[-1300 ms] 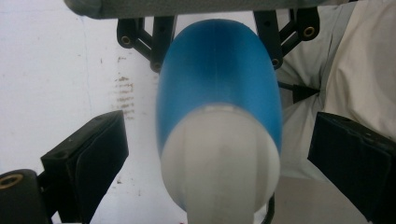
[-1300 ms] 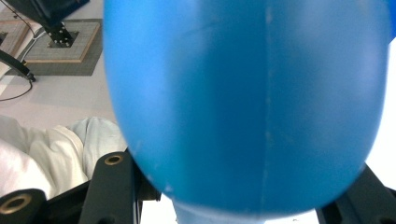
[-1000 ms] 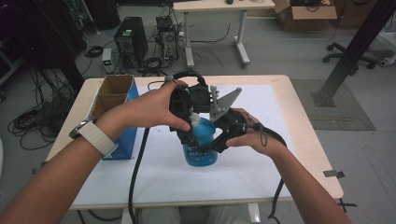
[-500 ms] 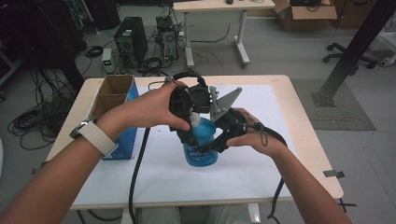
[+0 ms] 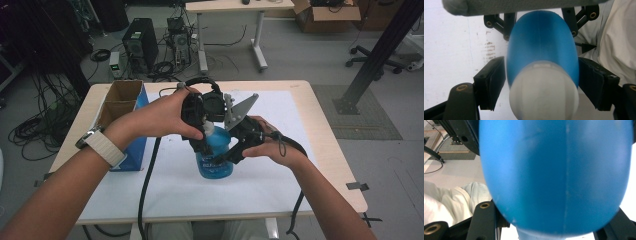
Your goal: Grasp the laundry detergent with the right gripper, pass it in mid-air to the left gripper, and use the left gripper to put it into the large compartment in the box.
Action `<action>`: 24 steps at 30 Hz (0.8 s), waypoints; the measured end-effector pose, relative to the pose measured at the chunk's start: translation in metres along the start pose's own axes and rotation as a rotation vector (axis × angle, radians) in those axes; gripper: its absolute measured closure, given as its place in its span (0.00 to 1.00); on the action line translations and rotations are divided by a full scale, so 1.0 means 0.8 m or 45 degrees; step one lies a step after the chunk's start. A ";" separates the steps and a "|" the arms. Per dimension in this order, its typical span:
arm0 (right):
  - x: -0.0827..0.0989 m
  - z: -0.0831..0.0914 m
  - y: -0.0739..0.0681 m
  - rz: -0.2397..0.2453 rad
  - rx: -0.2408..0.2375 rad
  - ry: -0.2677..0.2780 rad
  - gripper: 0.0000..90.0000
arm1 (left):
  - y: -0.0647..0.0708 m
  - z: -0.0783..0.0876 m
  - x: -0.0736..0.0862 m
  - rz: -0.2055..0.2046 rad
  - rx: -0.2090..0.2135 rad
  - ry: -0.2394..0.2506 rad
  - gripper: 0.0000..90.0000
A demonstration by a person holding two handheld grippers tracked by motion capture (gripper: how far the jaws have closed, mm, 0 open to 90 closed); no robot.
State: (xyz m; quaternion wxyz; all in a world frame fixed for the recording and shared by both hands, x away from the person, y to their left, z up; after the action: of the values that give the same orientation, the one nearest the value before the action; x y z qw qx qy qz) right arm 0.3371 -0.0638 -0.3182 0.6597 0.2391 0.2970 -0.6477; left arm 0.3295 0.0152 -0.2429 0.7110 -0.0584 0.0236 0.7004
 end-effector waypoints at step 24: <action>0.003 0.000 -0.001 -0.004 0.000 -0.011 0.49 | 0.000 -0.002 -0.001 -0.022 -0.014 -0.006 0.41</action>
State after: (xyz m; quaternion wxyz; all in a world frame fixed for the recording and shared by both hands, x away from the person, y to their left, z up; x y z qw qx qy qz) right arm 0.3365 -0.0652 -0.3198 0.6600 0.2360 0.2947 -0.6495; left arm 0.3293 0.0145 -0.2448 0.7166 -0.0609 0.0178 0.6946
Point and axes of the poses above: each handheld gripper's, and its own axes: z roughly backward along the jaws, x roughly out of its underside, y roughly to its right, the point moved 6 cm from there along -z, roughly forward along the jaws, and after that the axes turned 5 degrees about -y, right-handed, at the moved point
